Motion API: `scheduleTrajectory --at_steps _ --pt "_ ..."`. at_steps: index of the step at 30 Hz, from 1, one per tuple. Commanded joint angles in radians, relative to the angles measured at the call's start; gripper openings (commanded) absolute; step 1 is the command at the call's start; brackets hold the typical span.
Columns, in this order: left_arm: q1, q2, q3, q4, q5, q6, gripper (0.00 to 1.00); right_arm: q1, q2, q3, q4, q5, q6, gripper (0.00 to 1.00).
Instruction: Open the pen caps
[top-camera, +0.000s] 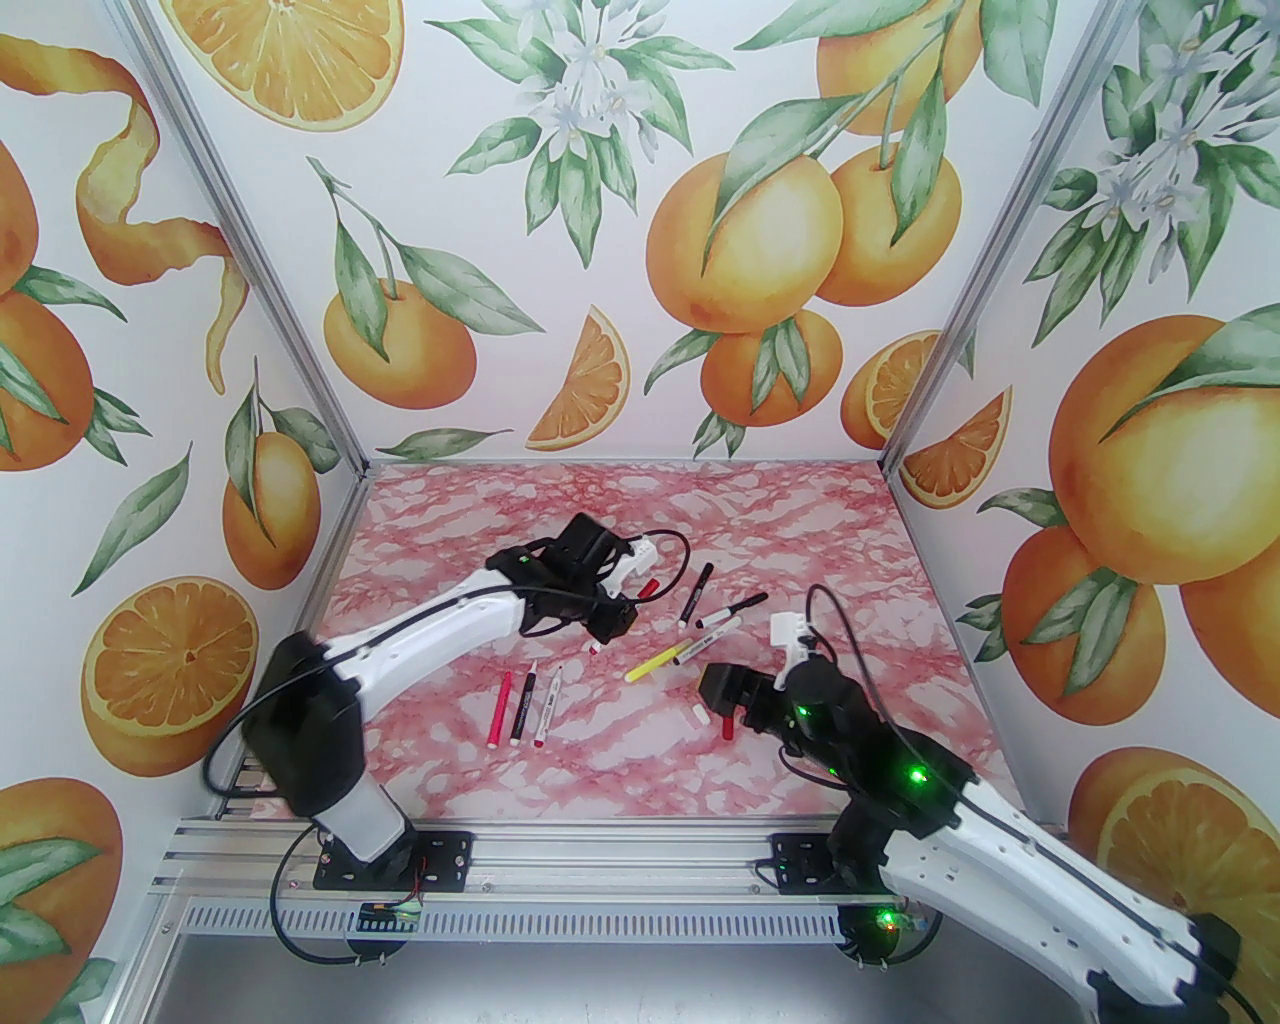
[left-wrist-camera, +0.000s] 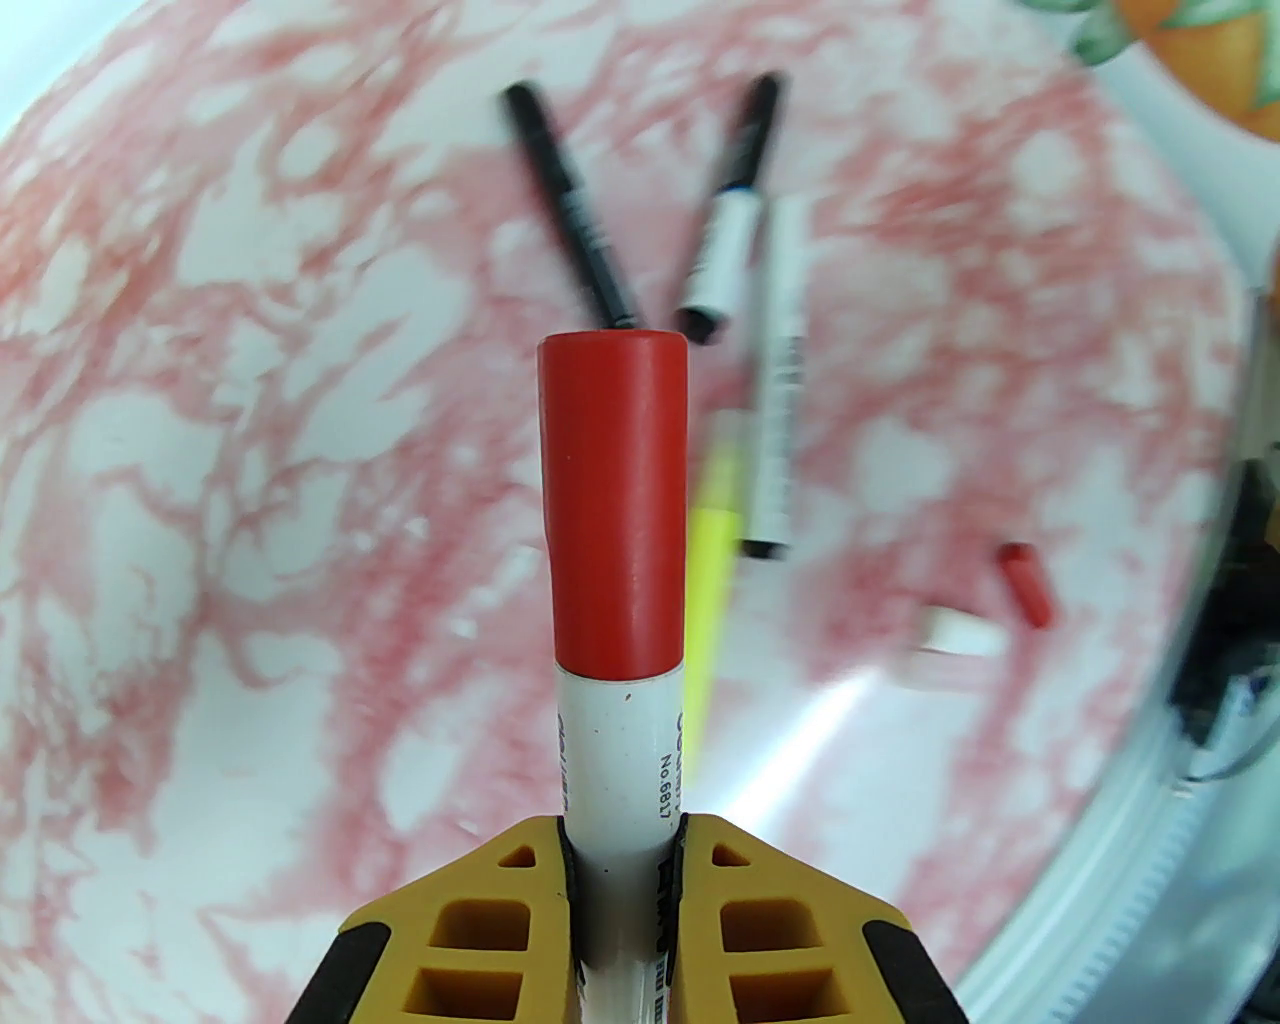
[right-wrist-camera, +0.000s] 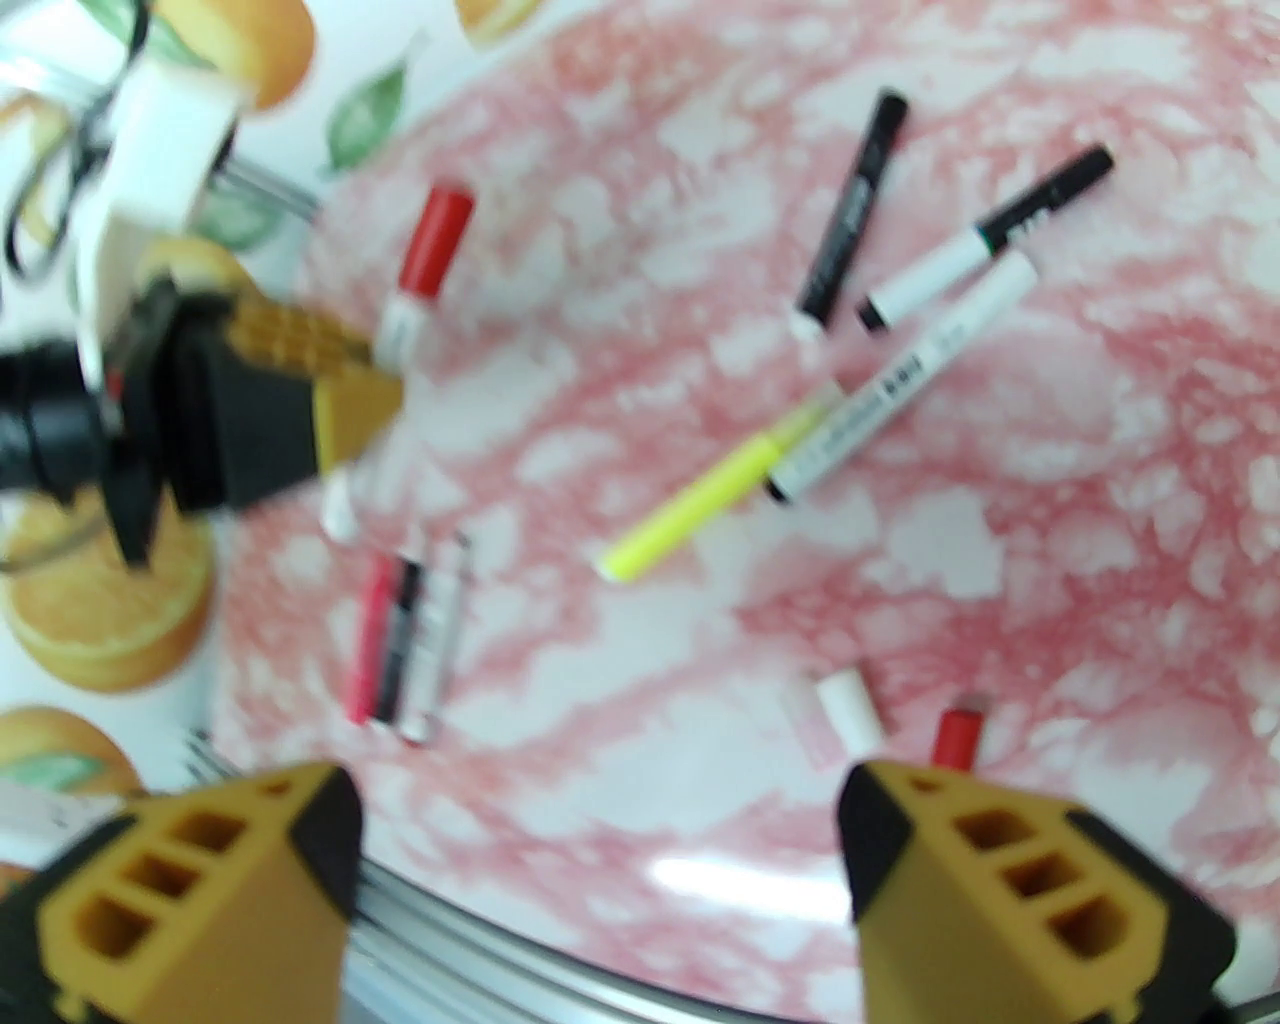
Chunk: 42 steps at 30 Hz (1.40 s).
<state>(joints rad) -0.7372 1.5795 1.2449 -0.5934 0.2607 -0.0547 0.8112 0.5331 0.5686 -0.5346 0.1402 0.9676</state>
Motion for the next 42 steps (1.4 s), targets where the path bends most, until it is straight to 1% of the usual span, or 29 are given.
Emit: scheduleTrajectory --at_steps 1,4,9,11,15,18,25,32,34,42 --pt "-0.001 -0.076 -0.103 0.140 0.188 -0.112 0.15 0.006 -0.015 0.047 0.012 0.038 0.060 0.77" --pt "-0.005 -0.143 -0.193 0.248 0.251 -0.193 0.15 0.007 0.014 0.063 0.081 -0.018 0.024 0.76" --pt "-0.018 -0.237 -0.320 0.421 0.301 -0.293 0.14 0.007 0.097 0.095 0.154 -0.062 -0.002 0.72" --pt "-0.030 -0.265 -0.360 0.484 0.314 -0.327 0.14 0.008 0.135 0.105 0.182 -0.076 -0.007 0.69" --pt "-0.067 -0.298 -0.413 0.553 0.317 -0.362 0.14 0.009 0.203 0.123 0.235 -0.091 -0.004 0.63" --pt "-0.087 -0.317 -0.442 0.580 0.312 -0.381 0.13 0.009 0.244 0.144 0.251 -0.096 0.006 0.58" --pt "-0.126 -0.338 -0.467 0.618 0.304 -0.403 0.13 0.011 0.298 0.159 0.291 -0.111 0.015 0.53" --pt "-0.129 -0.352 -0.470 0.650 0.335 -0.425 0.13 0.021 0.329 0.157 0.317 -0.103 0.021 0.49" --pt "-0.132 -0.355 -0.474 0.652 0.341 -0.427 0.13 0.024 0.332 0.156 0.324 -0.100 0.022 0.45" --pt "-0.156 -0.315 -0.465 0.657 0.348 -0.424 0.14 0.028 0.351 0.152 0.357 -0.101 0.024 0.40"
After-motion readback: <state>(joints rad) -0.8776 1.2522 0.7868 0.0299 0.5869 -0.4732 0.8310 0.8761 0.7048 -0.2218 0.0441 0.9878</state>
